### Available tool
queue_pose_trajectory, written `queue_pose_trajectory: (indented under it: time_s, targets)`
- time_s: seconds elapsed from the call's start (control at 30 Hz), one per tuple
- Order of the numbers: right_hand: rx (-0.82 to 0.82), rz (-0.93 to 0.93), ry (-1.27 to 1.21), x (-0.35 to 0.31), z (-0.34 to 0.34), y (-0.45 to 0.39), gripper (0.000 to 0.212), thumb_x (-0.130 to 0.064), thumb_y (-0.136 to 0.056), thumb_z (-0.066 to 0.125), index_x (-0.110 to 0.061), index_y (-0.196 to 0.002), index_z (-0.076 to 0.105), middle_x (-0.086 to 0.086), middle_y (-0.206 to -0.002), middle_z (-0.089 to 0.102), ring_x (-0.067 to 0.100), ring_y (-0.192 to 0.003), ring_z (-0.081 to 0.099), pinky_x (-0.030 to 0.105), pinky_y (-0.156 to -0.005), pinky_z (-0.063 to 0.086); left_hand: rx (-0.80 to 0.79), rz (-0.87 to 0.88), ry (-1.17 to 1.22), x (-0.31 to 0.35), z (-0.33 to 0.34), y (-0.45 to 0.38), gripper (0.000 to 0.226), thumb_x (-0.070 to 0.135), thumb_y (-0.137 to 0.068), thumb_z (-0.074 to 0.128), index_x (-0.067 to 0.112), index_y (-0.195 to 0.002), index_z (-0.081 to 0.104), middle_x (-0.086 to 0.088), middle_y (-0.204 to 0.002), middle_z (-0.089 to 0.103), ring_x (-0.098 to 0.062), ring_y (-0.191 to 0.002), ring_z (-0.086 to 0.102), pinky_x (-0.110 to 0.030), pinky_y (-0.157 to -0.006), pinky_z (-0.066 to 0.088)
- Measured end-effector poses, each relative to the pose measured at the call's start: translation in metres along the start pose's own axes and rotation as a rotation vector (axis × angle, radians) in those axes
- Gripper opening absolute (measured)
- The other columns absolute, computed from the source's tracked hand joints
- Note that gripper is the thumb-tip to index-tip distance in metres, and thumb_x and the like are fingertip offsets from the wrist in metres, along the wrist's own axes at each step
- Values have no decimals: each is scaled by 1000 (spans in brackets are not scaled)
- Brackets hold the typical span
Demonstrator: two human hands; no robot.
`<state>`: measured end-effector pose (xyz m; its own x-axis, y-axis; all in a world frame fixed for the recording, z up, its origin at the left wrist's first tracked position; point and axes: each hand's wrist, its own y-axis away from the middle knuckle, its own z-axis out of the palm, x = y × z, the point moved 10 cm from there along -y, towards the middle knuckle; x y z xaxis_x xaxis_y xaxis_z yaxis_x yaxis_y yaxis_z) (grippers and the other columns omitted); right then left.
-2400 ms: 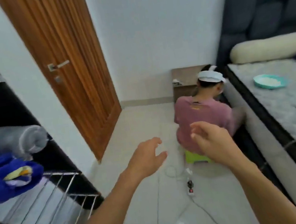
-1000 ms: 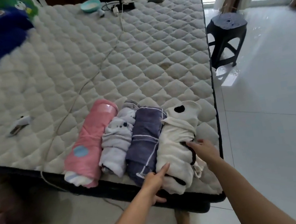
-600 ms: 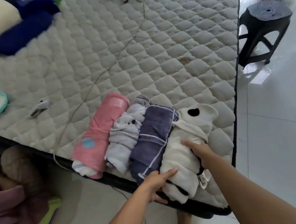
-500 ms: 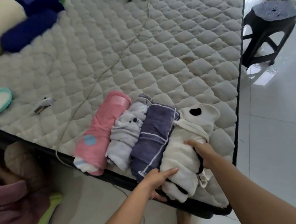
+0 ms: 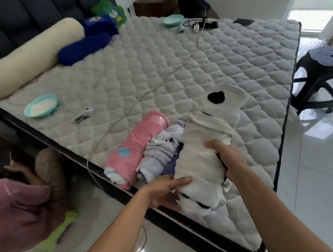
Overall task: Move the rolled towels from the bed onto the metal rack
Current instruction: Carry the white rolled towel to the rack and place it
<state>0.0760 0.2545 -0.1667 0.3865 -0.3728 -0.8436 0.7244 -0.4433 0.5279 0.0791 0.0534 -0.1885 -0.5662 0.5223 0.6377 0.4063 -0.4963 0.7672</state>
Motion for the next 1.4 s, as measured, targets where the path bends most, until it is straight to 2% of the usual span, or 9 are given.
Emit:
queue_pose_trajectory:
  time_s: [0.1,0.23,0.5,0.57,0.73,0.93,1.07,1.17,1.4]
  targets:
    - [-153,-99,58,-32,62,29,60,-26,-60,80,-23,-116,61,4,-107,70,25,-98,66,47,-87,57,67,123,54,-1,-32,46,47,40,-74,76,21,-113,58,-12,-113,68,-34,-101,66,-50,-87,56]
    - [-375,-131,151,-37,163,89,77,-28,-54,81,-21,-127,56,9,-115,67,29,-101,65,47,-86,57,256,244,176,-38,-88,131,53,37,-77,75,31,-124,52,-7,-113,67,-28,-86,69,-50,-80,58]
    - [-875,-82,368,44,337,303,43,-17,-70,72,-18,-112,64,3,-89,70,22,-79,65,27,-59,49,578,344,396,-198,-125,348,55,41,-75,68,28,-126,52,-10,-109,66,-28,-81,70,-45,-70,59]
    - [-1014,-64,414,76,369,367,28,-17,-73,72,-21,-101,68,0,-84,73,21,-80,67,27,-61,51,691,352,491,-251,-124,400,57,42,-75,71,24,-127,52,-12,-107,66,-28,-78,70,-47,-71,59]
    - [-1332,-62,503,162,431,524,33,-15,-72,72,-20,-104,70,5,-101,76,25,-93,70,39,-79,57,970,365,707,-379,-100,516,39,42,-84,65,29,-120,55,-8,-109,66,-30,-86,70,-49,-78,59]
    - [-1690,0,593,273,475,709,42,-15,-71,73,-21,-112,66,-2,-102,75,20,-96,69,32,-73,56,1356,450,1066,-524,-36,632,41,40,-77,73,37,-114,56,-5,-126,62,-35,-111,64,-52,-90,54]
    - [-2012,14,589,343,476,841,53,-10,-68,73,-24,-118,64,-2,-111,73,21,-103,68,38,-82,57,1574,486,1280,-611,18,697,53,26,-76,72,31,-125,50,0,-118,62,-30,-103,64,-51,-88,55]
    - [-2224,47,599,388,469,928,53,-8,-69,74,-26,-118,63,-2,-113,72,22,-105,67,44,-88,56,1739,493,1385,-665,55,739,43,17,-82,69,30,-119,53,-1,-109,66,-27,-92,66,-45,-79,58]
    - [-2558,218,762,470,427,1077,65,-14,-60,76,-20,-122,59,4,-117,69,24,-107,65,44,-89,55,2046,507,1609,-739,136,791,59,24,-75,70,27,-130,49,-6,-117,63,-29,-93,69,-44,-74,60]
